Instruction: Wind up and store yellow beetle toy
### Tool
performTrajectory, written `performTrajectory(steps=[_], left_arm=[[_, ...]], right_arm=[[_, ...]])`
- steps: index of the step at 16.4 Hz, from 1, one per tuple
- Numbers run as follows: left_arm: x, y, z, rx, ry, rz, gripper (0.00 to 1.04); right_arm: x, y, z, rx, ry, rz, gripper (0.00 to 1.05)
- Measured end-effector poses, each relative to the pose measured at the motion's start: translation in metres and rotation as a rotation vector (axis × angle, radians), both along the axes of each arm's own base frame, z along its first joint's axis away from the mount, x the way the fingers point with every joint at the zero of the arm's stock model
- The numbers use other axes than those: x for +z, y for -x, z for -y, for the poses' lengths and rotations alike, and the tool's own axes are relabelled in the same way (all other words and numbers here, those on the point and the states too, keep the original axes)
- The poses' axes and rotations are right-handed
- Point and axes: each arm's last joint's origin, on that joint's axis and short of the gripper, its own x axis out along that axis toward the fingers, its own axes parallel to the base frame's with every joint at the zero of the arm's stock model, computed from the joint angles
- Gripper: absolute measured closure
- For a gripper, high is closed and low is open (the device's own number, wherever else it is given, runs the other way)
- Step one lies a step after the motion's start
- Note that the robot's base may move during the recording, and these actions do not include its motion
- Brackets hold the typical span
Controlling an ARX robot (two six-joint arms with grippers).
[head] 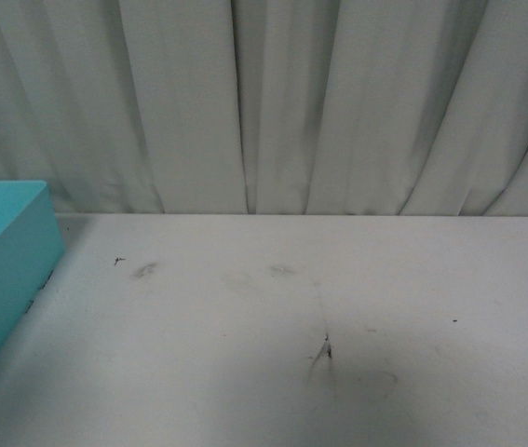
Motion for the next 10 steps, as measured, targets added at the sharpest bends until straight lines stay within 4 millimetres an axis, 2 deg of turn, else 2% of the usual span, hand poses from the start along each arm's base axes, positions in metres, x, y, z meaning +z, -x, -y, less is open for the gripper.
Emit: performTrajectory(steps=[2, 3, 9, 10], left_arm=[[-0.0065, 0.0091, 0.0001, -0.002, 0.0, -0.051, 1.03], [-0.0008, 0.0112, 0.0002, -0.004, 0.0, 0.011, 1.03], [-0.003, 0.0111, 0.0002, -0.002, 0.0, -0.008, 1.03], [-0.003, 0.0111, 0.0002, -0.002, 0.002, -0.009, 0.96]], right_arm=[[0.0, 0.0, 0.0, 0.0, 0.0, 0.0, 0.07], [0.0, 0.0, 0.0, 0.0, 0.0, 0.0, 0.07], [0.0, 0.0, 0.0, 0.0, 0.0, 0.0, 0.07], [0.0, 0.0, 0.0, 0.0, 0.0, 0.0, 0.07]])
